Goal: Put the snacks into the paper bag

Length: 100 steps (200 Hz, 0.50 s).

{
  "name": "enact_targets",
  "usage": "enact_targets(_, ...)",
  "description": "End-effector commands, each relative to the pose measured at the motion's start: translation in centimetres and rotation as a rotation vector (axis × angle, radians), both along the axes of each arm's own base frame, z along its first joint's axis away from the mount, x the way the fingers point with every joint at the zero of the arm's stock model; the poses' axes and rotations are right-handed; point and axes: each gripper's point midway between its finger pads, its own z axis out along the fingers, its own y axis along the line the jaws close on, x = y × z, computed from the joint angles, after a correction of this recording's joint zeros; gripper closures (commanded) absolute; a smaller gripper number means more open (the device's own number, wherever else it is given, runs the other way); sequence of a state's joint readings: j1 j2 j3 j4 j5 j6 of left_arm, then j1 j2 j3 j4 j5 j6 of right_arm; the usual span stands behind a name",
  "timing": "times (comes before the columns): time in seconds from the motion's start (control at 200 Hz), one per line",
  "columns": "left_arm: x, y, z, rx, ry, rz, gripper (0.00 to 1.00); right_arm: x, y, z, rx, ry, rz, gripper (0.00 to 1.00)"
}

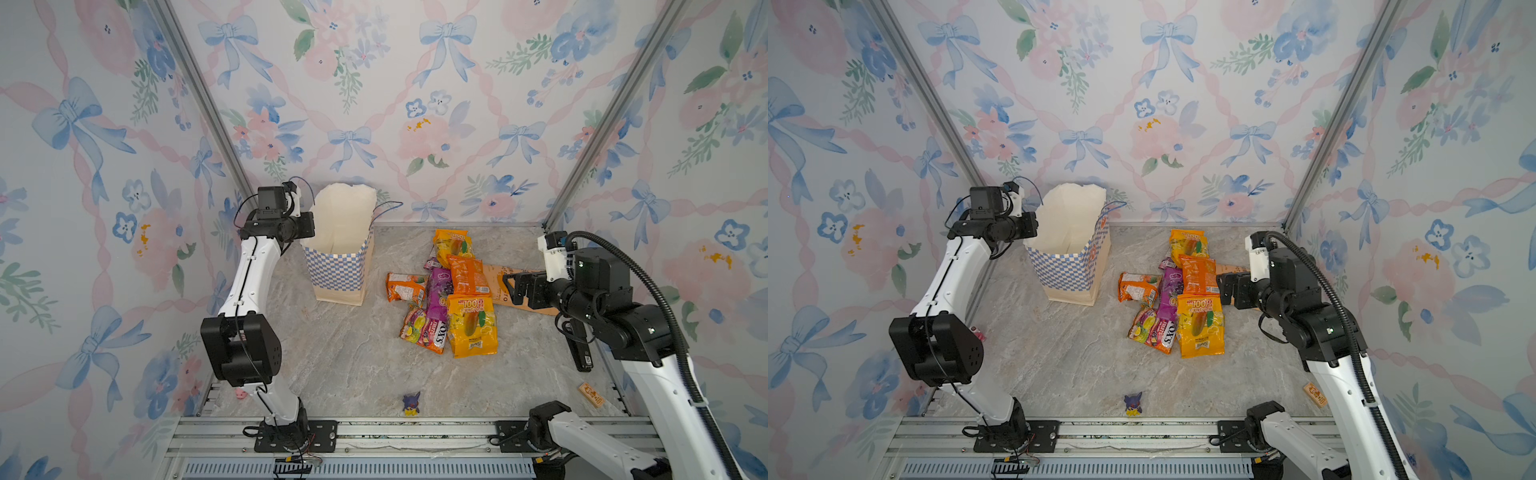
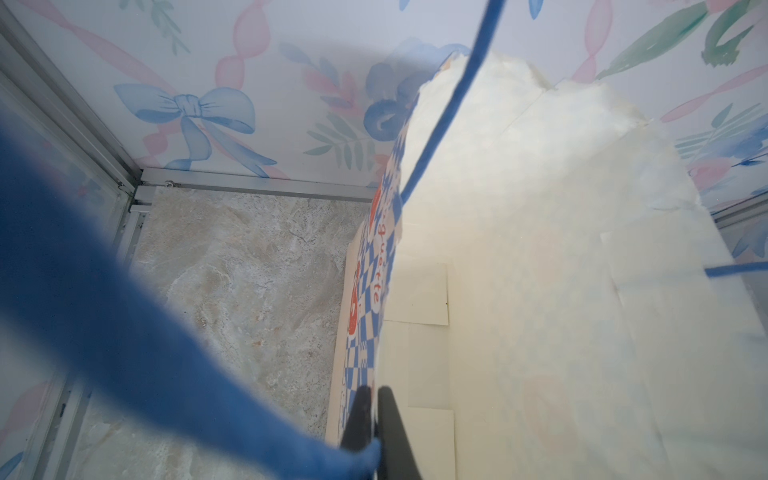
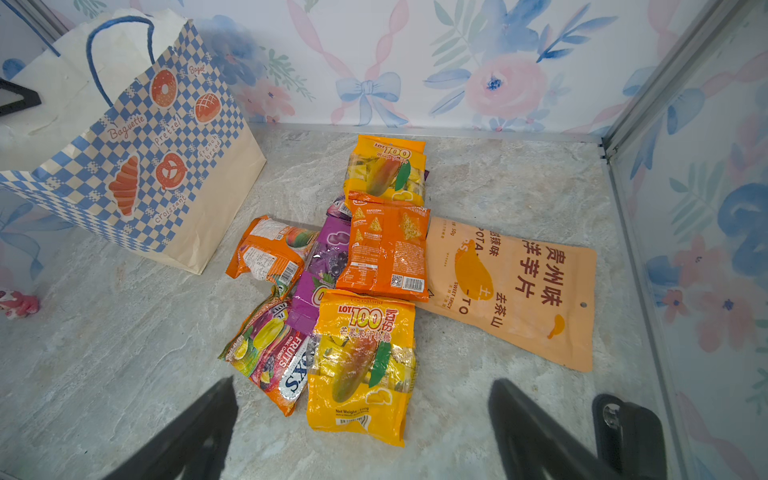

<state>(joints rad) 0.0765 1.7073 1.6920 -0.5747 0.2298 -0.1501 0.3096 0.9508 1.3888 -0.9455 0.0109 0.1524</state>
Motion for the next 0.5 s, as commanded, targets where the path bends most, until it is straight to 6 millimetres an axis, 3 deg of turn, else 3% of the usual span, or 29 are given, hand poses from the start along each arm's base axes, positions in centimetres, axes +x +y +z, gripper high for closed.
enact_targets(0.0, -1.1, -0.8, 0.6, -0.035, -0.004, -0.004, 1.0, 0.0, 0.3, 0.1, 0.019, -0.003, 0.004, 0.04)
enact_targets(0.275, -3.2, -1.9, 0.1, -0.08, 0.025, 0.019, 1.0, 0.4, 1.1, -0.6, 0.031, 0.033, 0.028, 0.03)
enact_targets(0.495, -5.3, -2.3, 0.2, -0.063, 0.02, 0.032, 1.0, 1.3, 1.8, -2.8, 0.029, 0.106, 0.045, 0.04)
